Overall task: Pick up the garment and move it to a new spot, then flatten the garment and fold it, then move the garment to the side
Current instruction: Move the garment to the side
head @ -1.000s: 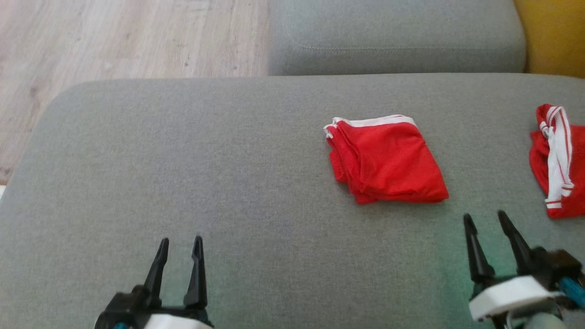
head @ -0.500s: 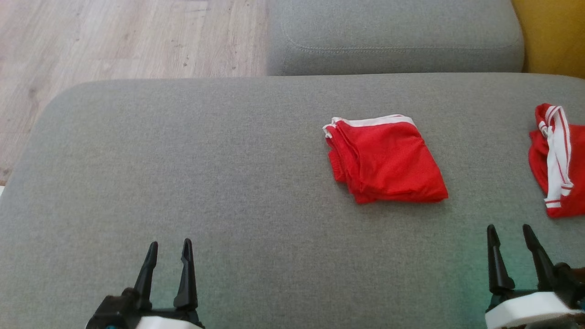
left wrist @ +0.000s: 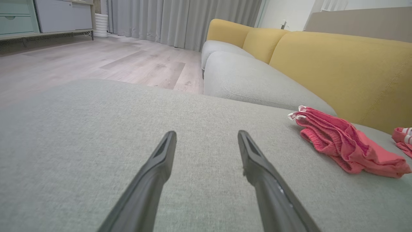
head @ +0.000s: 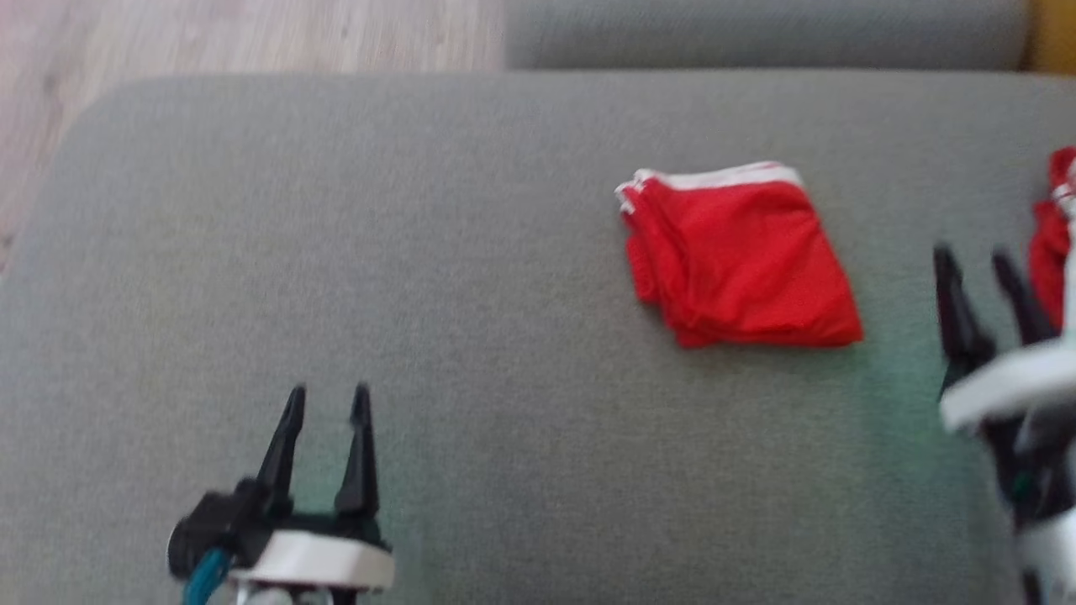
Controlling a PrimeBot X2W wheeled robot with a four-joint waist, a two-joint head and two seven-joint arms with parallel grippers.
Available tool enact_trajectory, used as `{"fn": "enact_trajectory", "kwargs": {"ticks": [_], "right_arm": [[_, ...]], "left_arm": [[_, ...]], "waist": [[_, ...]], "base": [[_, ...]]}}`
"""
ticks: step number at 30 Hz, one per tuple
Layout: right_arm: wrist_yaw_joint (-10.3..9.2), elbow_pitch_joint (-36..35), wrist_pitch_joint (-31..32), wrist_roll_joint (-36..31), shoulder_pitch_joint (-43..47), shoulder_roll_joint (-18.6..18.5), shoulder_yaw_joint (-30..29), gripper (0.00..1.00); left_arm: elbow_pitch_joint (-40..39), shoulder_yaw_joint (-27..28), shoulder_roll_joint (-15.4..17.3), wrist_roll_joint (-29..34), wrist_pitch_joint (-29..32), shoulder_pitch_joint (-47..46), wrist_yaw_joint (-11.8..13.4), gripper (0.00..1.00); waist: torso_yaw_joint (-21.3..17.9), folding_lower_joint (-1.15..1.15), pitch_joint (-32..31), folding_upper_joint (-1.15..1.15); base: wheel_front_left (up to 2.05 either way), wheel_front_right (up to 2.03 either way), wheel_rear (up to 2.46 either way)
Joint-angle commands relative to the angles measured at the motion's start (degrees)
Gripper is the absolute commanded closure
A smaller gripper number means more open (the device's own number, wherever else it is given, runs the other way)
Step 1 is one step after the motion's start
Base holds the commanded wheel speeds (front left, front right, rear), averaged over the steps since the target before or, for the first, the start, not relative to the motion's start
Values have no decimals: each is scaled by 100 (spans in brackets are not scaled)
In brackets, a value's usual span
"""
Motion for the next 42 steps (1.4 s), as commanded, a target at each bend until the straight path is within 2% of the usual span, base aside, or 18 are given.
{"fn": "enact_trajectory", "kwargs": {"ticks": [1, 6, 10, 15, 20, 21, 22, 26, 30, 31, 37, 42], "right_arm": [[-4, -155, 166, 72, -295, -152, 95, 0], [-4, 379, 1422, 483, -1264, -179, -19, 0], [-4, 903, 2081, 502, -1740, -249, 108, 0], [-4, 1475, 2580, 603, -1992, -318, 172, 0], [-4, 1750, 2849, 930, -2047, -279, 105, 0], [-4, 1753, 2827, 984, -2068, -264, 81, 76], [-4, 1750, 2783, 1022, -2087, -256, 55, 100], [-4, 1541, 2621, 1241, -2122, -248, 102, 100], [-4, 1229, 2564, 1261, -2265, -409, 159, 100], [-4, 1229, 2564, 1261, -2265, -409, 159, 100], [-4, 683, 2666, 1275, -2515, -881, 16, 100], [-4, 552, 2867, 1201, -2582, -1314, -410, 100]], "left_arm": [[-209, 118, -6, 26, -55, -262, -30, 0], [-265, -137, -6, -22, -55, -564, 0, 0], [-222, -372, -6, -78, -55, -786, 32, 0], [-188, -620, -6, -157, -55, -987, 98, 0], [-191, -673, -6, -210, -55, -1009, 192, 0], [-199, -660, -6, -213, -55, -1002, 209, 0], [-204, -647, -6, -216, -55, -1001, 222, 0], [-262, -560, -6, -195, -55, -1024, 225, 0], [-313, -473, -6, -77, -55, -1098, 185, 0], [-313, -473, -6, -77, -55, -1098, 185, 0], [-217, -497, -3, 169, -55, -1443, 58, 0], [-111, -561, 18, 300, -55, -1668, -10, 0]], "waist": [[127, -2, 281, 0], [357, -2, 762, 0], [573, -2, 1003, 0], [788, -2, 1155, 0], [805, -2, 1178, 0], [774, -2, 1182, 0], [738, -2, 1180, 0], [372, -2, 1145, 0], [-147, -2, 1313, 0], [-147, -2, 1313, 0], [-755, -2, 1620, 0], [-1006, -2, 1770, 0]], "base": [[0, 0, 0], [0, 0, 0], [0, 0, 0], [0, 0, 0], [0, 0, 0], [0, 0, 0], [0, 0, 0], [0, 0, 0], [0, 0, 0], [0, 0, 0], [0, 0, 0], [0, 0, 0]]}}
